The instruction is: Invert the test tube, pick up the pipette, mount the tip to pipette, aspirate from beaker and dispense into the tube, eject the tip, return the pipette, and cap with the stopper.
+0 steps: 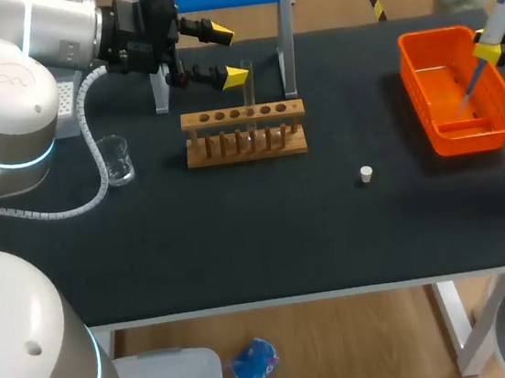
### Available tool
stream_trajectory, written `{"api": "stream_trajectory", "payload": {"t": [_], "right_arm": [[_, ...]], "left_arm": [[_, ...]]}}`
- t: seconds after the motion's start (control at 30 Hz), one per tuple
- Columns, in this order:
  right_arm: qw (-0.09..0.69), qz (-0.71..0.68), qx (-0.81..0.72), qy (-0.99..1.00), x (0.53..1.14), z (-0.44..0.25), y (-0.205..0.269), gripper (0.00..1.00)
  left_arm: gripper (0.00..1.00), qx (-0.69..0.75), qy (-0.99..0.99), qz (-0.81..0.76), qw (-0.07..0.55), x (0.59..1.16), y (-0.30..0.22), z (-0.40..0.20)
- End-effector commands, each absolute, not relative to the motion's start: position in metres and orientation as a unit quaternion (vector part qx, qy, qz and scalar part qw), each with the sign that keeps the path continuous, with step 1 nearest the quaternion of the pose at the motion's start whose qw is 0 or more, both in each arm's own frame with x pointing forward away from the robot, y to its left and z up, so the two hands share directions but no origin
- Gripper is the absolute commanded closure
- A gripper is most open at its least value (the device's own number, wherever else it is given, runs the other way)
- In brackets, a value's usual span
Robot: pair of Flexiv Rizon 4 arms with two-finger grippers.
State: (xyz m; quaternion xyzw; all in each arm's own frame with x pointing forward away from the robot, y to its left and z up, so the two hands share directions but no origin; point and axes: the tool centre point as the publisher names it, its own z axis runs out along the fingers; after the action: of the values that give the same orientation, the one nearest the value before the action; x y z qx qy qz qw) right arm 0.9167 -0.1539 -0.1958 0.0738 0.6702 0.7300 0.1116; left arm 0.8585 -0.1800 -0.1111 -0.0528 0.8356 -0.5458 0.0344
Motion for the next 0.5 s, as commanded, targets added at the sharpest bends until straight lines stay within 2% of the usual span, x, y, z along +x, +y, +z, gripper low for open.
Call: {"api": "stream_trajectory", "payload": {"t": [0.03,0.37,0.5], "right_arm": [[0.111,0.730,0.073,0.670,0.917,-0.196,-0.154,1.00],[0.111,0.730,0.073,0.670,0.917,-0.196,-0.154,1.00],[0.111,0.730,0.073,0.670,0.917,-0.196,-0.154,1.00]], "left_arm": [[0.00,-0.052,0.835,-0.547,0.035,0.859,-0.180,-0.112],[0.00,-0.052,0.835,-0.547,0.035,0.859,-0.180,-0.112],[0.00,-0.048,0.835,-0.546,0.039,0.857,-0.197,-0.103]]}}
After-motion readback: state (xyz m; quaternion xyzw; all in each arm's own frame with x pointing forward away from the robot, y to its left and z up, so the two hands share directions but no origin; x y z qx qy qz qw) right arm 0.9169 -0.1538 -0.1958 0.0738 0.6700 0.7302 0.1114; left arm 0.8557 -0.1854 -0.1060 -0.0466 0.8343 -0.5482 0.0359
